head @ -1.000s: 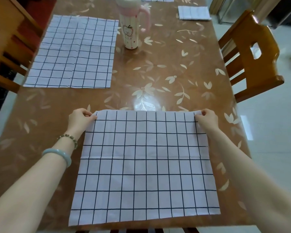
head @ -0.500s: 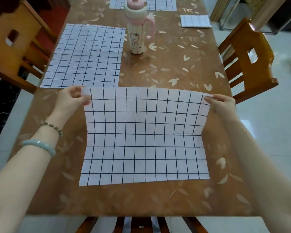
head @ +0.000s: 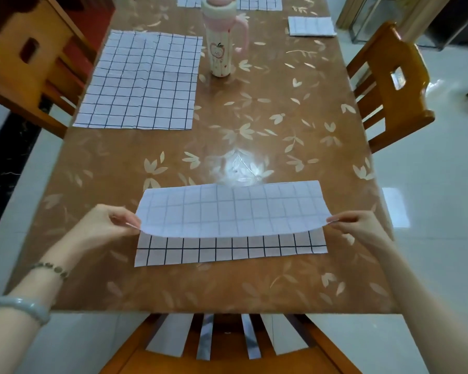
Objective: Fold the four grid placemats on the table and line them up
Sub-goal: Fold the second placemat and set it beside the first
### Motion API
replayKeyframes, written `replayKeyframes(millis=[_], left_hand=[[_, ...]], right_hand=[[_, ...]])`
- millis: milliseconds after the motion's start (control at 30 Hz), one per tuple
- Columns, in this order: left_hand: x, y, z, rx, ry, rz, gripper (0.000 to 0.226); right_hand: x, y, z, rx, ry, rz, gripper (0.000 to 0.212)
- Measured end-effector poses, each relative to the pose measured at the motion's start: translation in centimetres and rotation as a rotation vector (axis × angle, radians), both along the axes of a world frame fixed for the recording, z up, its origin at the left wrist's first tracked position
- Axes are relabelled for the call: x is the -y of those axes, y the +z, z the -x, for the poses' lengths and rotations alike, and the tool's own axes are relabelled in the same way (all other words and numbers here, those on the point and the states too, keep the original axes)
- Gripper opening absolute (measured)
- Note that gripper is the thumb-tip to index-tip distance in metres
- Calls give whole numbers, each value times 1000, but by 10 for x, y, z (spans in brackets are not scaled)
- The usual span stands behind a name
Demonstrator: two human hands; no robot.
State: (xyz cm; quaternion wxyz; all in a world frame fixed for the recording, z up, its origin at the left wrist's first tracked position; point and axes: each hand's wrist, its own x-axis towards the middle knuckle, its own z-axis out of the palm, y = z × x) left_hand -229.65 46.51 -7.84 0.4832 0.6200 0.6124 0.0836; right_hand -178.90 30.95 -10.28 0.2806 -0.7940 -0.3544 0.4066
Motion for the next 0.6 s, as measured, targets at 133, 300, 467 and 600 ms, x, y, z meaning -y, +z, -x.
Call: replayKeyframes(millis=[133,300,467,600], left_hand=[[12,-28,10,-152,-179,-98,28],[23,-49,12,-236,-272,-155,28],[26,-64,18,-279,-372,-175,36],[31,-68,18,-347,-488,-155,28]], right_hand=[[6,-22,11,188,65,105,22],[11,-36,15,267,113,119,24],[11,-41,17,334,159,144,27],[12,-43,20,409,220,132,27]])
